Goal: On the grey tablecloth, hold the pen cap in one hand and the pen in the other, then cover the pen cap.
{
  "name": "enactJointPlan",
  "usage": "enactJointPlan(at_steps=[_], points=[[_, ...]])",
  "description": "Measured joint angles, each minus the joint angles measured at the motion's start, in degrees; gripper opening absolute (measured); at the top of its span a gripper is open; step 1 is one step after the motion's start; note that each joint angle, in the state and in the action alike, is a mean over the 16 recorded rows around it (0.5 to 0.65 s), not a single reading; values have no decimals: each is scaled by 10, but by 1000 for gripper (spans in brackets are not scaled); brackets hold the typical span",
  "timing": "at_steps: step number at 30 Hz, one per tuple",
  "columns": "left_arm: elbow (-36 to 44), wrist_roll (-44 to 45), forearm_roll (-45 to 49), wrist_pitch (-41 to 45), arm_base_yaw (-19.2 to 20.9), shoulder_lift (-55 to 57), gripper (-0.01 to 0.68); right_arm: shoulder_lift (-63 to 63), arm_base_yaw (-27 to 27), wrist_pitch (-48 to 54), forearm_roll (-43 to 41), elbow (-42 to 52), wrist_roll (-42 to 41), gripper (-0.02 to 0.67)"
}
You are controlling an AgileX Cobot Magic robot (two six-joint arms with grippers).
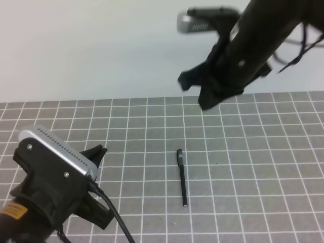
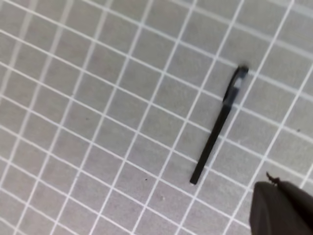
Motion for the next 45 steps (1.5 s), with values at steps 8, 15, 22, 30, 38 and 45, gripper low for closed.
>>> enactJointPlan(at_steps=[8, 15, 22, 30, 38, 45], points=[[0, -16, 35, 13, -2, 0, -1, -74, 9, 0, -9, 0, -35, 6], [0, -12, 81, 42, -20, 0, -1, -142, 42, 1, -14, 18, -86, 4], [13, 36, 120, 61, -64, 0, -1, -244, 91, -2, -38, 107, -123, 4], [47, 103, 120, -5, -144, -2, -1, -395, 121, -38, -101, 326, -88, 4], [70, 128, 84, -129, -233, -26, -1, -570, 123, -85, -223, 570, 26, 3], [72, 146, 37, -182, -277, -68, -1, -733, 123, -86, -331, 711, 113, 3]])
